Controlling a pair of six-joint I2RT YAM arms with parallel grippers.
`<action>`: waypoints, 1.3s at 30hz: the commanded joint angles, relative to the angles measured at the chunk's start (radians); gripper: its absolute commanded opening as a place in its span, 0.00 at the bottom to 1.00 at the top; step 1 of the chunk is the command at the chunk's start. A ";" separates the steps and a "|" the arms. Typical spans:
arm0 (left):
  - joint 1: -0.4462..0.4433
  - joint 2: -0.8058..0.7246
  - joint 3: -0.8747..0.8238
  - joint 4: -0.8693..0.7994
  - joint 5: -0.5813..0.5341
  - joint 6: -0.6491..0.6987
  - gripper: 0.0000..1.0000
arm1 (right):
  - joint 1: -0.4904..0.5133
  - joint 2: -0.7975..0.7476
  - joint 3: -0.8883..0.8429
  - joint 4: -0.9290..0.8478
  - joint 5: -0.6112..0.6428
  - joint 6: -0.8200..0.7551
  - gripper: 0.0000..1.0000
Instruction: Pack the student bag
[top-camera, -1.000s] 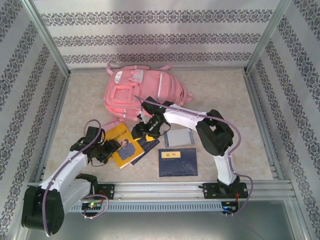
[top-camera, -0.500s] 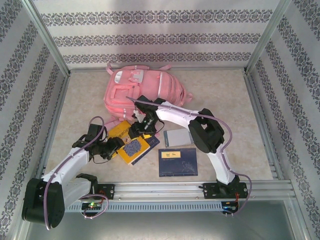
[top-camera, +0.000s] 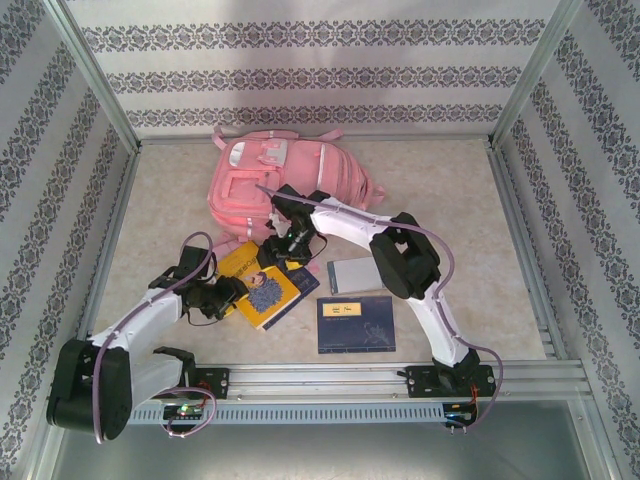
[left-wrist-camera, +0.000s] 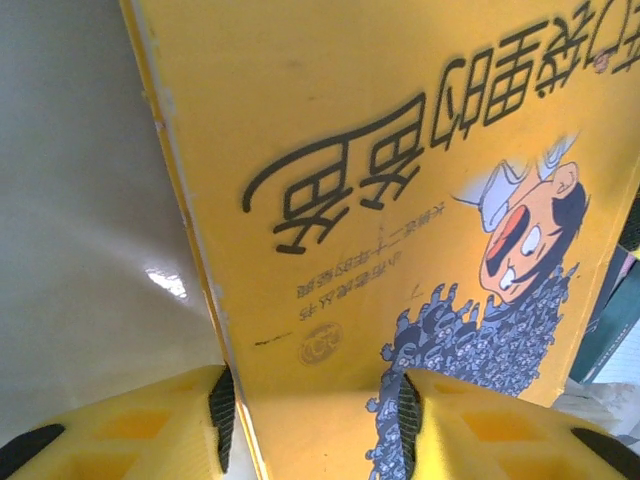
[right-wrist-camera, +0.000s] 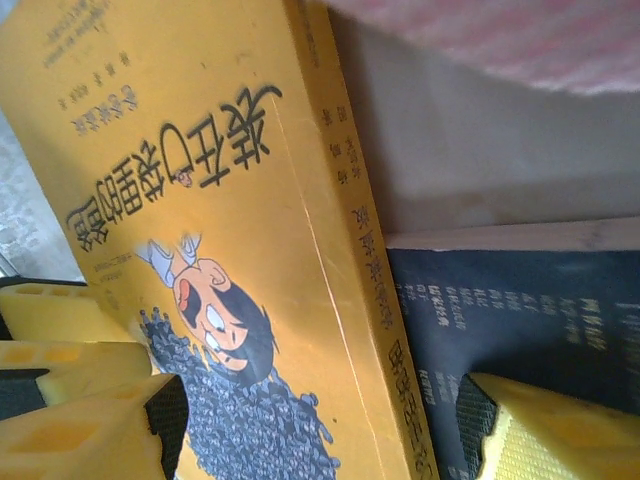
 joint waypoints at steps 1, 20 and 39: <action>-0.010 0.012 0.023 0.062 -0.003 0.030 0.44 | 0.012 0.036 0.011 -0.006 -0.027 0.023 0.73; -0.010 0.024 0.022 0.029 0.019 0.079 0.26 | 0.016 -0.149 -0.167 0.176 -0.335 0.108 0.68; -0.010 -0.099 0.081 -0.121 0.031 0.086 0.34 | 0.015 -0.148 -0.242 0.189 -0.226 0.115 0.15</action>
